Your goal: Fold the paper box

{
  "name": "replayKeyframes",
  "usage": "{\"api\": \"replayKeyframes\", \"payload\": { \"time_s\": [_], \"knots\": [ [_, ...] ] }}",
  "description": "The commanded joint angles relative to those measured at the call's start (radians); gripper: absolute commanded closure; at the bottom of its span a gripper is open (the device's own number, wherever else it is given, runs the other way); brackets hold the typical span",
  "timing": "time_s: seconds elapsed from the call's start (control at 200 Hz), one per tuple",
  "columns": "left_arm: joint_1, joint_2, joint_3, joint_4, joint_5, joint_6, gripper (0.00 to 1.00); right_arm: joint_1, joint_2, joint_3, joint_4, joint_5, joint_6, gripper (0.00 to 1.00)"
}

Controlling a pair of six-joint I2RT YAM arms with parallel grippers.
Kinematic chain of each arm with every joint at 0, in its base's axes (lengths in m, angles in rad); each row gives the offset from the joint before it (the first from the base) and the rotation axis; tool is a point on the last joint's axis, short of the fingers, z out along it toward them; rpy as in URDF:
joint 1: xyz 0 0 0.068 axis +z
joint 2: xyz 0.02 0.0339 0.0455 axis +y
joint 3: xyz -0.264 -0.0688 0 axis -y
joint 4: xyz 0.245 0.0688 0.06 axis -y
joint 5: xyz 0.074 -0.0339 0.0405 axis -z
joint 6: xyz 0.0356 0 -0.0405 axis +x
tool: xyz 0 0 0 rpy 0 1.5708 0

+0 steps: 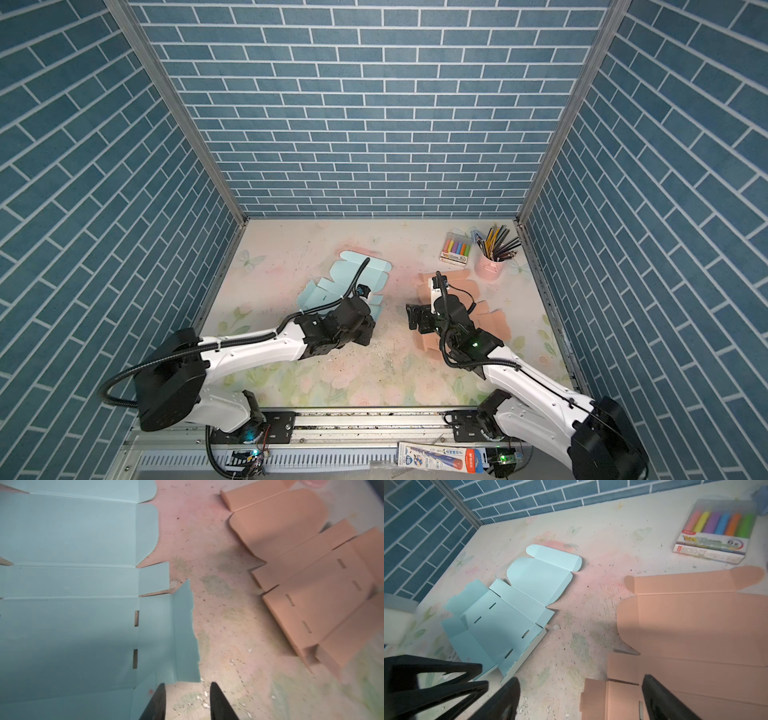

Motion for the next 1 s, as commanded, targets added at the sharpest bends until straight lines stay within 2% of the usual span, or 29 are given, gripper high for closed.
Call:
{"api": "replayKeyframes", "payload": {
  "time_s": [0.0,0.11,0.225,0.365,0.435,0.55,0.72,0.995],
  "knots": [
    [0.034,-0.102,-0.067,0.168,0.167,0.008,0.6,0.001,0.059,0.049,0.028,-0.081,0.079,0.11],
    [0.086,-0.213,-0.13,0.189,0.173,-0.013,0.56,0.001,0.108,0.034,0.123,-0.126,0.135,0.13],
    [0.178,-0.318,-0.221,0.226,0.191,-0.046,0.47,0.007,0.21,0.064,0.173,-0.195,0.184,0.14],
    [0.272,-0.419,-0.313,0.258,0.194,-0.065,0.3,0.046,0.347,0.134,0.205,-0.239,0.217,0.15],
    [0.315,-0.457,-0.345,0.275,0.237,-0.058,0.2,0.076,0.391,0.159,0.229,-0.237,0.235,0.16],
    [0.371,-0.523,-0.372,0.273,0.295,-0.038,0.12,0.113,0.467,0.224,0.177,-0.22,0.253,0.16],
    [0.393,-0.624,-0.41,0.255,0.301,-0.027,0.12,0.158,0.533,0.291,0.053,-0.142,0.261,0.19],
    [0.407,-0.727,-0.46,0.244,0.299,-0.025,0.12,0.196,0.648,0.384,-0.02,-0.107,0.281,0.24]
  ]
}}
